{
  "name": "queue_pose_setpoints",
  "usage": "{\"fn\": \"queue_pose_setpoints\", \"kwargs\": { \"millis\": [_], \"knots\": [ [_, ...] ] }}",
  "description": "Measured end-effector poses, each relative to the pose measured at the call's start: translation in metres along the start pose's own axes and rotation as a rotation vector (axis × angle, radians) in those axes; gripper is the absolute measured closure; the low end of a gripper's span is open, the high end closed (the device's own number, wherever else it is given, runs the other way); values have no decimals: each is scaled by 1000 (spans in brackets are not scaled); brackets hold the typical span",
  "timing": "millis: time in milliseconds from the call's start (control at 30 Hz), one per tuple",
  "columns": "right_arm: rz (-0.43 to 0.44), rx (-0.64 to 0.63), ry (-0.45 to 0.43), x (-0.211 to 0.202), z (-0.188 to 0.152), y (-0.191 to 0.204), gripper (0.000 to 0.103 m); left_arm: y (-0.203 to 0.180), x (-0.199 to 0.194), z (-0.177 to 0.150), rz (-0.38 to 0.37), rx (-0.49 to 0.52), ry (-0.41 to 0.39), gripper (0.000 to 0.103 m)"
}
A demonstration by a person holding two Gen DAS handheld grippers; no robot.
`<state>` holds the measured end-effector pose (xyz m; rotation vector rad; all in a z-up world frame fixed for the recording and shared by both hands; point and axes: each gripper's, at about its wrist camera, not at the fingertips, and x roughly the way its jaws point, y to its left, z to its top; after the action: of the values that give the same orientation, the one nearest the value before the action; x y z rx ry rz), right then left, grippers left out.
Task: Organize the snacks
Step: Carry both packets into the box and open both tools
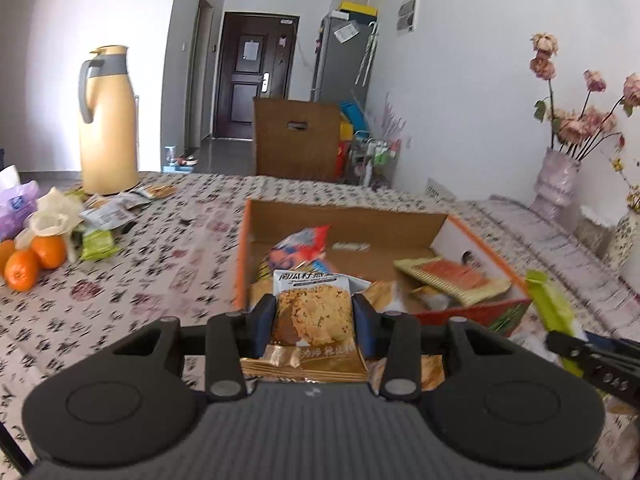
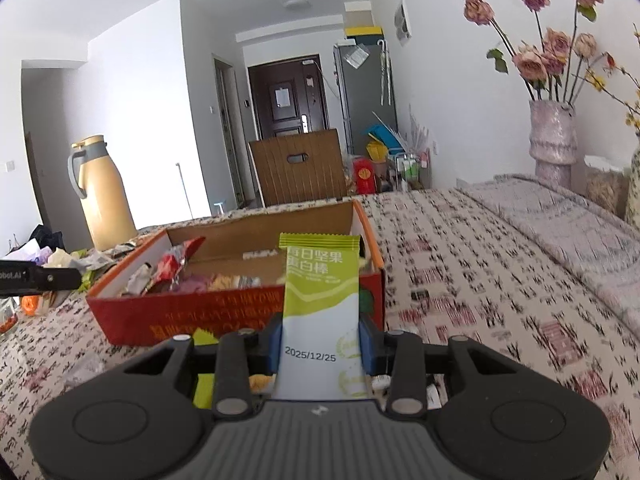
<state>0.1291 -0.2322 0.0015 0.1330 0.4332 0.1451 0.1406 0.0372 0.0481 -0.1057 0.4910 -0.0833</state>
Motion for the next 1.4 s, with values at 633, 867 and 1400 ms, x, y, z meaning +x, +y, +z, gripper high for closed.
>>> {"fn": "queue_pose_setpoints", "kwargs": {
  "millis": [633,867,1400],
  "knots": [
    [26,-78,-87,73,64,21,67,-42,60,39,18,18,-28,61],
    [31,-58,-78,107,71,22,67,-37,92,38,53,-5,-15,61],
    [12,-55,-38,113,58,18,27,-30,90,29,107,-38,-50,9]
  ]
}}
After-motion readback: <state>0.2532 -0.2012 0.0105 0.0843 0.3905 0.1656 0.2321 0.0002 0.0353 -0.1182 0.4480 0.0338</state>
